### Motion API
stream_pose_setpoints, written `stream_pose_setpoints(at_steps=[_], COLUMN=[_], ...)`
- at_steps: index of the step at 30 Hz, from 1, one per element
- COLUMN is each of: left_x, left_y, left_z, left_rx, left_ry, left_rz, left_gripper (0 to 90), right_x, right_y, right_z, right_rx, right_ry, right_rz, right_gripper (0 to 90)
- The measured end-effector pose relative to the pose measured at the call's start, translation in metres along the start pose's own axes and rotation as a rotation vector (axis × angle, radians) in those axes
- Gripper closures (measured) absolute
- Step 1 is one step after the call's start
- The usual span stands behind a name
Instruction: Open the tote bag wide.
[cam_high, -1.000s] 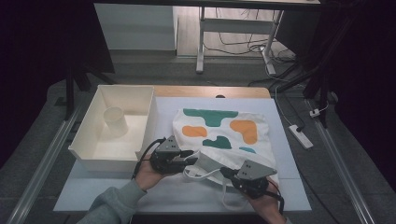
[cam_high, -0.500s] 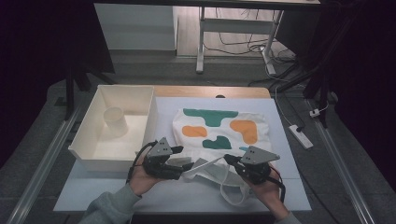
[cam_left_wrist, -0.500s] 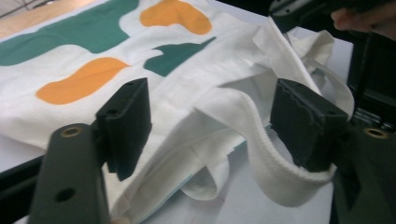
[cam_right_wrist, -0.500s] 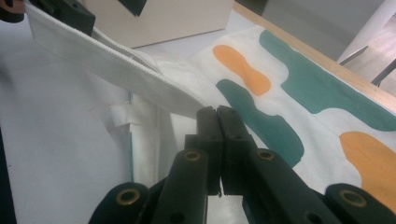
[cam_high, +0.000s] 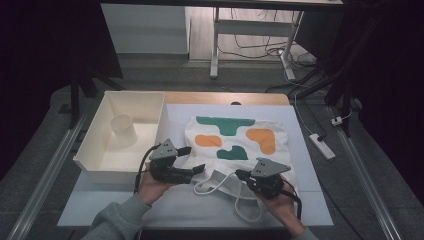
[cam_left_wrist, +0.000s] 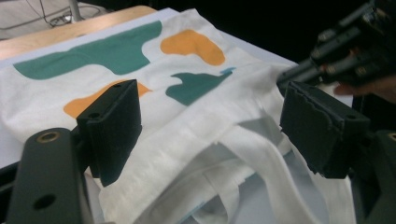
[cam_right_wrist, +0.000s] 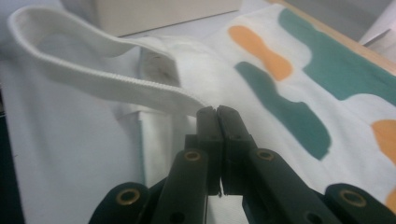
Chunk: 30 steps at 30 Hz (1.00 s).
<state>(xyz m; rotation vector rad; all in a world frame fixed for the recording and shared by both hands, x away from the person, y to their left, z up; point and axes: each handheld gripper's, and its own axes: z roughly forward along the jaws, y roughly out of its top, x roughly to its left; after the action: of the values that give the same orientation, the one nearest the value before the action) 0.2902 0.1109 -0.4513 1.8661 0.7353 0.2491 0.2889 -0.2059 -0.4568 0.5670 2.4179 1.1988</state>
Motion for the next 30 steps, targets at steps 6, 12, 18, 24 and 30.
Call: stream_pose_setpoints(at_steps=[6,12,18,24,30], left_x=[-0.004,-0.002,0.001,0.003,0.005], left_y=[-0.004,-0.01,-0.015,-0.017,-0.019], left_z=[0.001,0.005,0.009,0.01,0.012], left_rx=[0.053,0.086,0.111,0.117,0.123], left_ry=[-0.023,-0.029,-0.03,-0.028,-0.018], left_rz=[0.021,0.017,0.011,0.006,0.002], left_gripper=[21.1,21.2,21.4,21.8,21.7], right_x=[-0.019,-0.047,-0.069,-0.093,-0.111], right_y=[0.001,0.006,0.012,0.013,0.01], right_z=[-0.009,-0.018,-0.018,-0.009,-0.001], right_rx=[-0.025,-0.064,-0.088,-0.085,-0.073], right_ry=[-0.077,-0.154,-0.244,-0.289,-0.347], right_rz=[0.027,0.062,0.072,0.104,0.108], right_gripper=[88.9,88.9,88.9,88.9,88.9])
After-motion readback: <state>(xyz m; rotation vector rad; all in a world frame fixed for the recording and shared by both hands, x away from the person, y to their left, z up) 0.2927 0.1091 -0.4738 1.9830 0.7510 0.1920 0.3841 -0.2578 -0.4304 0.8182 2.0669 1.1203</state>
